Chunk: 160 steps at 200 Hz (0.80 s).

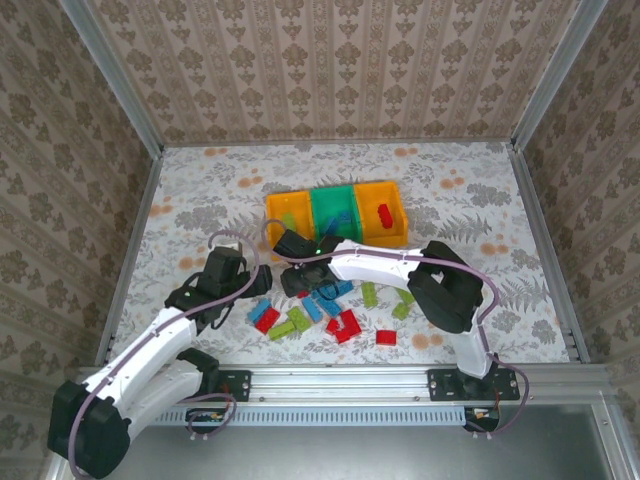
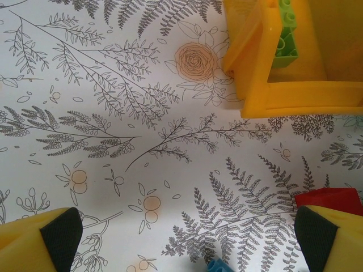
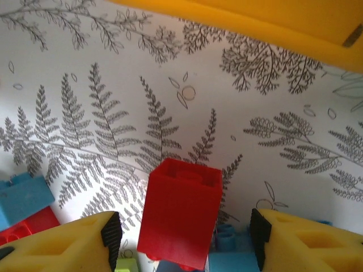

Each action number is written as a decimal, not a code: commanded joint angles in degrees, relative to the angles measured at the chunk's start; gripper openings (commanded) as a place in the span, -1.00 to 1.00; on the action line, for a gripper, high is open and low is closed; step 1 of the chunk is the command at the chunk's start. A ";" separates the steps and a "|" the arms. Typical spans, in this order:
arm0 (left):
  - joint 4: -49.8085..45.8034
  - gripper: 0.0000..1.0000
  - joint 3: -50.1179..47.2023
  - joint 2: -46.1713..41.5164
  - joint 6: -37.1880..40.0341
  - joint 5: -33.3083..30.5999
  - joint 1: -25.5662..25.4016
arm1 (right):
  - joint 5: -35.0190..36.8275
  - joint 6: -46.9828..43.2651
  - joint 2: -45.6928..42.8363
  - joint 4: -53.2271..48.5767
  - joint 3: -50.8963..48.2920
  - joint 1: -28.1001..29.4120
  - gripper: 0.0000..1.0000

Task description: Sort the legos into containers by color

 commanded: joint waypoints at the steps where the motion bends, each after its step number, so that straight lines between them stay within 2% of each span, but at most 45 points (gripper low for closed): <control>1: -1.11 1.00 -1.02 -0.94 -1.25 -0.98 0.54 | 1.91 0.95 2.28 -4.05 1.76 0.41 0.27; 65: -1.25 1.00 -1.59 -1.23 -1.47 -0.84 0.63 | 2.74 -0.27 5.55 -6.09 5.29 1.12 0.09; 106: -0.88 1.00 -1.97 -1.26 -1.60 -0.74 0.62 | 2.74 -0.22 5.65 -6.44 5.99 1.12 -0.22; 135: -0.91 1.00 -1.99 -1.30 -1.62 -0.62 0.63 | 2.70 0.42 4.01 -5.18 5.36 0.91 -0.35; 160: -1.10 1.00 -1.97 -1.33 -1.61 -0.60 0.56 | 1.64 1.00 0.19 -1.93 3.39 -0.03 -0.37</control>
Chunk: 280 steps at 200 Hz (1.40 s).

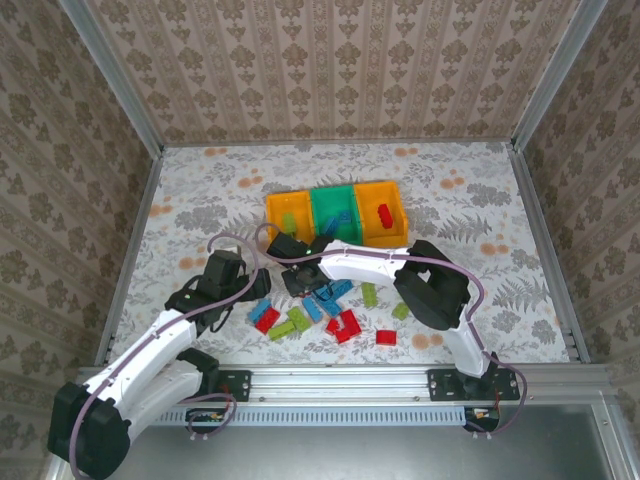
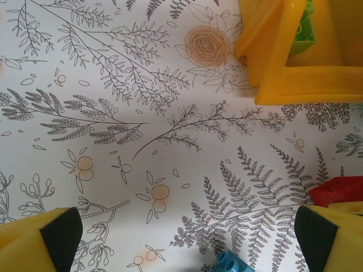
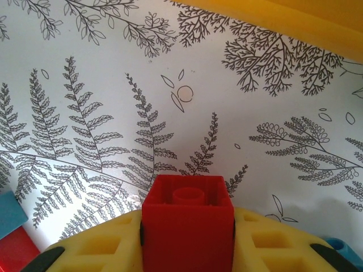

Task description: Sort the legos into containers by color

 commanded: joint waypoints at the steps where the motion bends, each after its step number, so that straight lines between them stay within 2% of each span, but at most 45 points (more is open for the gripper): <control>1: -0.53 1.00 -0.49 -0.85 -1.06 -0.64 0.27 | 0.15 1.02 -4.61 1.95 -1.23 -0.79 -0.37; 28: -0.49 1.00 -0.57 -0.93 -0.96 -0.30 0.29 | -1.04 1.77 -11.70 8.28 -6.15 -3.71 -0.38; 48: -0.19 1.00 -0.74 -0.92 -0.97 0.26 0.30 | -2.37 2.53 -17.29 12.53 -11.36 -8.32 -0.38; 75: 0.04 1.00 -0.93 -0.88 -0.80 1.12 0.22 | 1.48 0.82 -22.94 11.58 -16.04 -15.79 -0.39; 116: 0.80 1.00 -1.11 -0.26 -1.15 2.05 0.21 | 5.48 -2.84 -26.42 8.55 -18.52 -26.28 -0.38; 146: 2.34 1.00 -1.10 0.55 -2.20 3.69 0.03 | 5.04 -4.08 -24.11 8.51 -17.63 -31.80 -0.37; 182: 2.44 1.00 -0.59 1.92 -2.29 4.16 -0.49 | 4.11 -5.63 -17.44 6.48 -12.62 -33.66 -0.35; 214: 2.33 1.00 -0.68 1.93 -2.62 3.96 -0.93 | 3.59 -5.60 -13.90 6.20 -9.65 -34.23 -0.25; 255: 2.15 1.00 -0.41 2.06 -2.69 3.72 -1.61 | 1.31 -5.29 -14.60 6.87 -9.82 -34.14 0.20; 280: 1.88 1.00 -0.39 2.28 -3.11 3.13 -2.31 | 0.79 -5.12 -17.35 7.59 -11.83 -34.13 0.32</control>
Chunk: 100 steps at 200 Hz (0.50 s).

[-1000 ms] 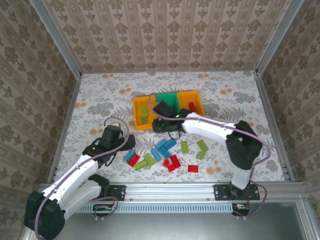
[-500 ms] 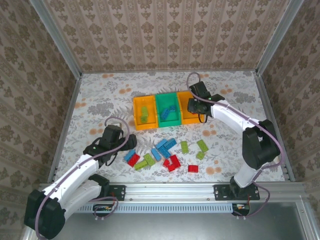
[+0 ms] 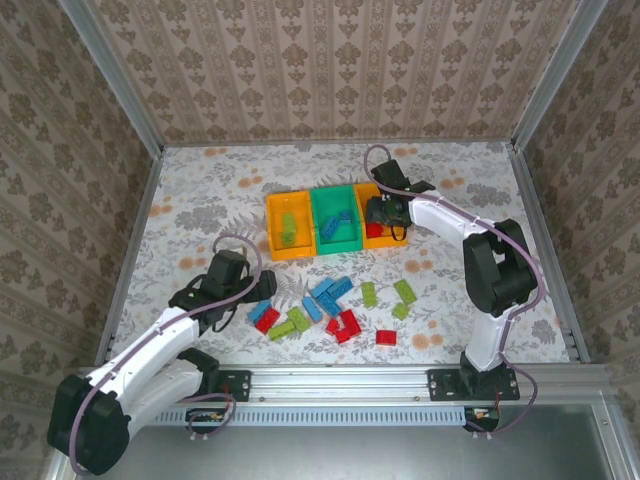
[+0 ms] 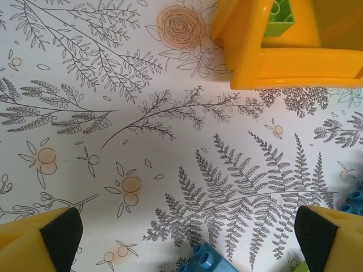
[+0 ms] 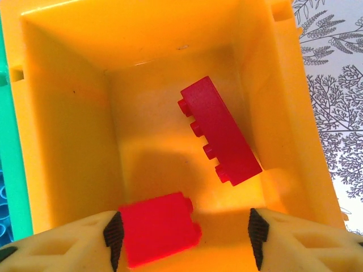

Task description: Sort the legos into containers by color

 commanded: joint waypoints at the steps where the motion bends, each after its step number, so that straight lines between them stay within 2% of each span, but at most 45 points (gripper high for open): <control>1: 0.24 1.00 -0.13 0.30 -1.54 -0.45 -0.78 | -1.42 -0.11 -3.69 -0.38 -0.92 -0.11 0.33; 39: -0.65 1.00 0.21 1.20 -2.92 -1.60 -2.35 | -3.55 0.48 -8.98 1.33 -5.48 0.91 0.39; 75: -0.78 1.00 0.30 2.49 -3.81 -1.77 -3.02 | -1.37 -4.73 -13.62 1.69 -9.54 7.17 0.42; 100: -0.36 1.00 0.64 3.65 -3.56 -1.76 -3.68 | -1.43 -4.94 -16.06 1.80 -13.14 10.65 0.45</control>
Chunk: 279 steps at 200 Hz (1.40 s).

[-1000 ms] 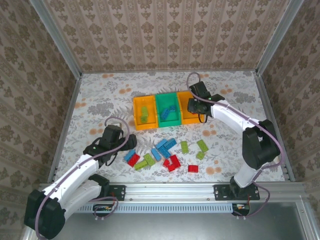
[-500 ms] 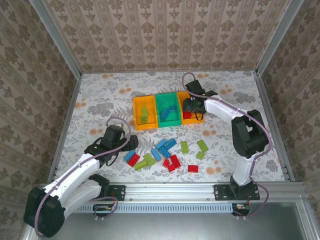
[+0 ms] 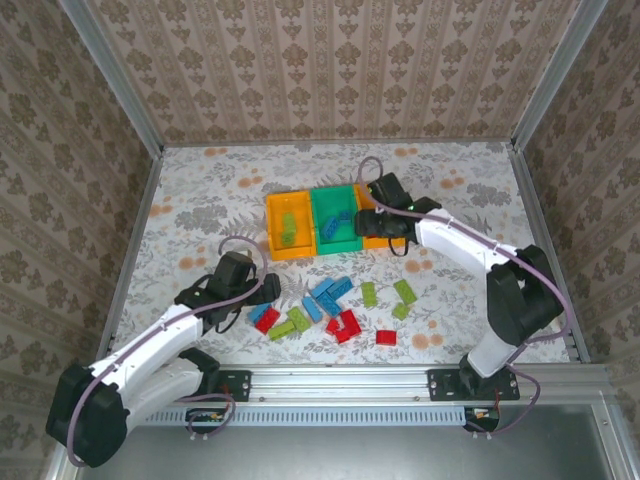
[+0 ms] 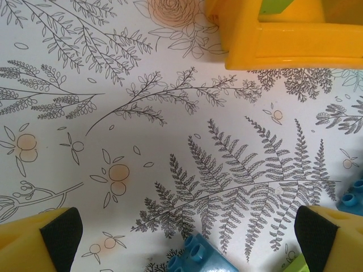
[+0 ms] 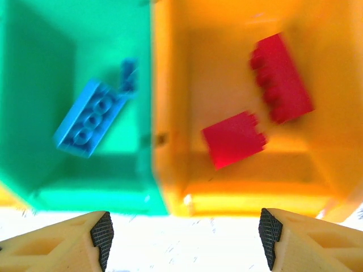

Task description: Sort the legos into containers by color

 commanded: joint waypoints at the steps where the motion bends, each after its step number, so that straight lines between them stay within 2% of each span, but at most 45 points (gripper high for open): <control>1: -0.25 1.00 0.65 1.04 -1.08 -0.81 -0.76 | 0.53 -2.16 -2.99 0.39 -3.48 3.03 0.46; 42: 0.28 0.98 2.12 4.03 -0.40 -0.44 -2.30 | 1.09 -1.02 -5.13 2.39 -9.27 8.65 0.50; 91: 2.47 0.96 6.23 8.63 1.34 -0.09 -6.49 | 4.78 4.36 -9.51 4.05 -15.98 8.67 0.58; 132: 4.07 0.98 9.96 14.94 2.03 -0.16 -8.88 | -1.42 0.37 -11.86 9.50 -20.71 10.12 0.63; 165: 5.08 0.99 10.06 16.66 0.48 -0.17 -8.89 | -1.97 -2.23 -9.24 11.75 -20.95 14.16 0.71; 185: 4.58 1.00 9.79 16.40 0.11 -0.77 -8.84 | -1.29 -3.60 -6.84 12.52 -19.86 16.10 0.83; 279: 3.54 1.00 7.87 13.67 -0.50 -2.22 -8.27 | -1.14 -6.56 0.59 12.97 -15.79 18.71 0.87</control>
